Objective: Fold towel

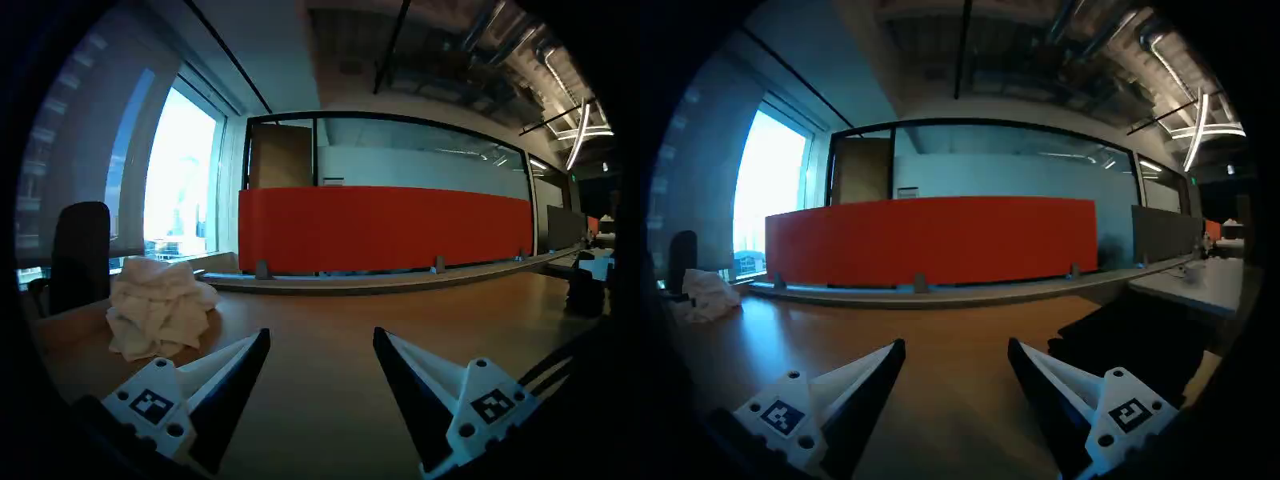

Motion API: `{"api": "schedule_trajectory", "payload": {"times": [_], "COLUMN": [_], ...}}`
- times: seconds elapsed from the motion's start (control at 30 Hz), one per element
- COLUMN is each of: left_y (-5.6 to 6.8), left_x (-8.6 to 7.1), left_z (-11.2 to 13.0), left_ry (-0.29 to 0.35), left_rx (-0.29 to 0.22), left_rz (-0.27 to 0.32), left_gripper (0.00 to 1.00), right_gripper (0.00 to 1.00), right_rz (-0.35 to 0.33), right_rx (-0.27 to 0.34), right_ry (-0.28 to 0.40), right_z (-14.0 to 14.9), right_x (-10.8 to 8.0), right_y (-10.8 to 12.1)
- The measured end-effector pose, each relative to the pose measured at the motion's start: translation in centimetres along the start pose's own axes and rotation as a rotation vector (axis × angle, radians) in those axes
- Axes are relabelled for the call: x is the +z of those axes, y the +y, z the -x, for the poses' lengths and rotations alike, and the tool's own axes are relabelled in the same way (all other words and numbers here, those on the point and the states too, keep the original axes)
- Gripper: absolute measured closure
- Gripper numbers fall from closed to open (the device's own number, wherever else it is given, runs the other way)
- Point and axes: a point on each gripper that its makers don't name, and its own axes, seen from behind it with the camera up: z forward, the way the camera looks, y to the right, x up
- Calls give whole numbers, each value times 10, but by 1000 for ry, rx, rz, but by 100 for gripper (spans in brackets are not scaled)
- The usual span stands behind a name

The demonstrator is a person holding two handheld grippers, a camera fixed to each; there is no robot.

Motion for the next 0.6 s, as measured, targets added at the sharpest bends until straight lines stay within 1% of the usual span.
{"api": "schedule_trajectory", "payload": {"times": [0.17, 0.6], "left_y": [0, -1], "left_x": [0, -1], "left_z": [1, 1], "left_ry": [0, 0], "left_rx": [0, 0], "left_rz": [0, 0], "left_gripper": [5, 4], "right_gripper": [1, 1], "right_rz": [1, -22], "right_rx": [-9, -15], "right_ry": [5, 3], "right_z": [5, 11], "right_x": [0, -1], "right_y": [2, -6]}}
